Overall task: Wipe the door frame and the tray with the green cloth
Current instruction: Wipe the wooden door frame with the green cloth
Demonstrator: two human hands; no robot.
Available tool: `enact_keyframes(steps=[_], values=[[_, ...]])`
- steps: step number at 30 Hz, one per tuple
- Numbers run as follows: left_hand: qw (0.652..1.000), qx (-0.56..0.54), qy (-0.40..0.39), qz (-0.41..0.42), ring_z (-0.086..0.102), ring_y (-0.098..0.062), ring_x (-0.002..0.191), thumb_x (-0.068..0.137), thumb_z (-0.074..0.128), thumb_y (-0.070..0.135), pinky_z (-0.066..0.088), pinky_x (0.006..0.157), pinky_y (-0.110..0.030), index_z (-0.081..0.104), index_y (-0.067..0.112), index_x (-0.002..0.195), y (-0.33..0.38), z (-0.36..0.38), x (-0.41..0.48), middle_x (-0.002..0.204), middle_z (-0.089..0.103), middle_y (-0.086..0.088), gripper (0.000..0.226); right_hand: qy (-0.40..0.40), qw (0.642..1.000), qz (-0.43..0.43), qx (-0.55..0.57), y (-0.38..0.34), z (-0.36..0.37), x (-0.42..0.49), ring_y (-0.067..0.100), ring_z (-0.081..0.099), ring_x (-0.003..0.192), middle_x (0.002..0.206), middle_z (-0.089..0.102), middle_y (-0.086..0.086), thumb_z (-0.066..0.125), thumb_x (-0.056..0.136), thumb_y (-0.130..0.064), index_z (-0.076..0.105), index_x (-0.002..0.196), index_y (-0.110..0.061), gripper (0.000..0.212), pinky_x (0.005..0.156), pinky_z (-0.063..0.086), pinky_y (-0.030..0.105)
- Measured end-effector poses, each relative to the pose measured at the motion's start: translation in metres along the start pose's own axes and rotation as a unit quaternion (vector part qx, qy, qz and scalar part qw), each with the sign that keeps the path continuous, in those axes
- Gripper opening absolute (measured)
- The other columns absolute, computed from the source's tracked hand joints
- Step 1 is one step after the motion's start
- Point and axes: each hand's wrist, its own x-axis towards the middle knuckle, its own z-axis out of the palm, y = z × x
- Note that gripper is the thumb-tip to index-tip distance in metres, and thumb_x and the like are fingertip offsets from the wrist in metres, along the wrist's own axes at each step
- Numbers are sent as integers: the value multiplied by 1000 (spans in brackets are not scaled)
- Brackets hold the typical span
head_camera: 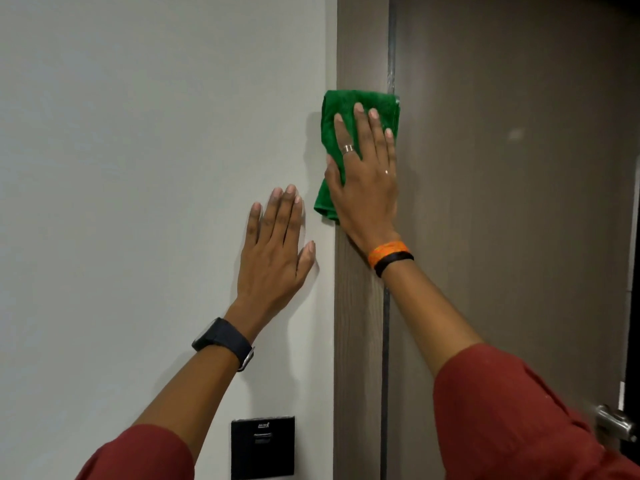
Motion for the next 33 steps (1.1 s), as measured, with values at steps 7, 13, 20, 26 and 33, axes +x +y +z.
enact_keyframes(steps=[7,13,20,26,33], values=[[999,-5,-34,-19,3,-29,163,108,28,36,7,133,-53,5,5,165,12,1,-54,175,5,-14,69,-31,1000,2,1,-19,-7,-182,33,17,160,172,18,14,56,104,-21,21,164,-19,69,133,10,50],[997,-10,-78,-17,0,-27,163,108,29,33,-1,133,-48,6,5,165,31,3,-125,175,4,-13,68,-96,995,-10,12,-26,-17,-328,32,21,160,174,17,8,54,101,-10,28,163,-20,69,134,9,49],[984,-72,-157,-46,6,-25,162,107,30,28,5,133,-41,11,4,164,51,-23,-175,174,7,-11,65,-156,983,21,93,-37,-46,-376,26,25,159,170,29,3,51,100,-2,41,157,-18,61,134,11,44],[957,-85,-266,-77,10,-26,162,108,26,31,14,133,-43,17,1,163,62,-66,-258,174,14,-13,63,-246,942,119,197,-64,-97,-446,24,40,153,159,50,8,29,117,-20,59,144,-9,42,130,28,39],[899,-97,-409,-124,18,-29,160,107,32,31,9,132,-39,27,0,161,93,-134,-435,171,25,-16,63,-411,818,310,258,-115,-161,-553,-16,35,140,147,54,-7,60,97,9,66,135,-15,46,119,26,4]])
